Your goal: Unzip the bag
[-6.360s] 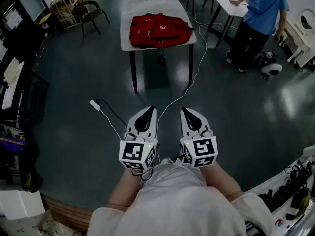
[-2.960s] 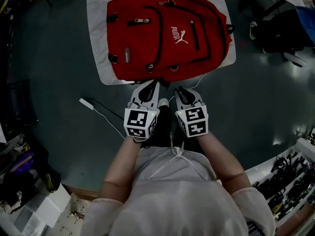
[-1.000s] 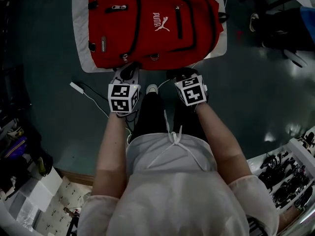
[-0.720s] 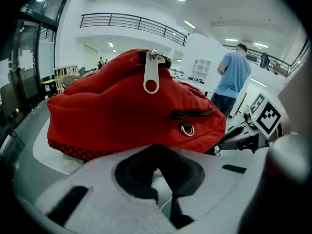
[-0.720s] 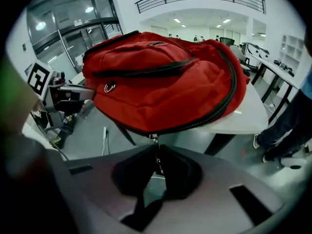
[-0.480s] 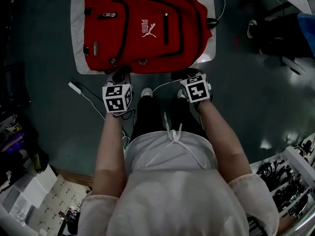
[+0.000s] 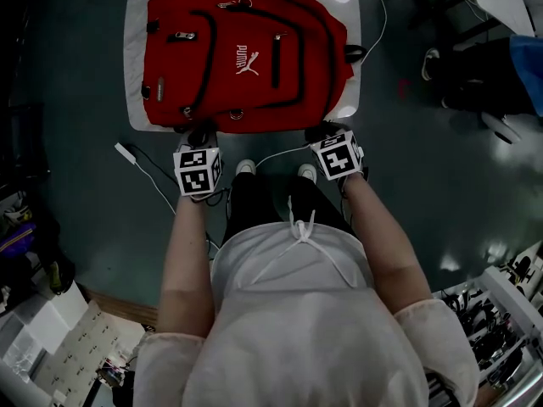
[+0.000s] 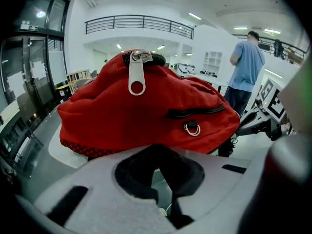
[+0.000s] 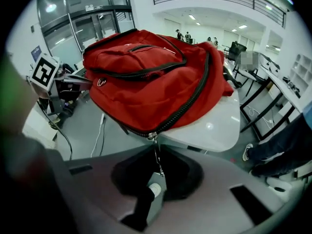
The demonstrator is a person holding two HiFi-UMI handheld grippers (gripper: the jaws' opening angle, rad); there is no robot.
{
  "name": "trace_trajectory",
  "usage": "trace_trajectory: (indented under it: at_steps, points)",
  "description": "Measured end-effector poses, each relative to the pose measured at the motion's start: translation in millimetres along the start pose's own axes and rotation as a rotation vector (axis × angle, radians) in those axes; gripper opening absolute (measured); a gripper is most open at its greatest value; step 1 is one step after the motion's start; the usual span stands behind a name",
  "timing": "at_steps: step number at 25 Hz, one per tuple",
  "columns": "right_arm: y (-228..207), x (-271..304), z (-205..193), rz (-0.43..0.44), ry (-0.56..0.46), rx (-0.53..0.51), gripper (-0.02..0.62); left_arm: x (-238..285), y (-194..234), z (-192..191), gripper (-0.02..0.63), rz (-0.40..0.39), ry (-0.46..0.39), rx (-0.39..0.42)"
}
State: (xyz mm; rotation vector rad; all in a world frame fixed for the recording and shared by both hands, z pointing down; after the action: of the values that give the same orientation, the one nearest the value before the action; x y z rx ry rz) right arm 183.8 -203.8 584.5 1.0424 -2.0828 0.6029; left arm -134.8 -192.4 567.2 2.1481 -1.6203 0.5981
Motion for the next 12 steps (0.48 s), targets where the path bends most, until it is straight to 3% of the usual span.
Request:
trace_trajectory:
  at_steps: [4,12]
  points:
    - [-14.9,-3.2,3.7,-0.011,0.017,-0.025,0.037,0.1,-1.2,-0.3,0.020,0.021,-0.001,-0.005]
    - [-23.7,-3.5,-1.4,-0.003,0.031,0.059,0.038,1.8,-2.6,-0.5,0.020,0.030,0.003,-0.002]
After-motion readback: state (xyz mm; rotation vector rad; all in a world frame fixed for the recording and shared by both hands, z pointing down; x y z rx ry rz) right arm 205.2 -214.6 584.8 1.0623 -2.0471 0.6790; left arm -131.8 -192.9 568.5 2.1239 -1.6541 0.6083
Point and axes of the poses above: the fingertips, and each gripper's own axes: x forward along the fingers, y to its left, z out of its top, the point moved 9 cm from there along -x, backward along the fingers, and after that the axes turned 14 degrees about -y, right-handed, at the moved point
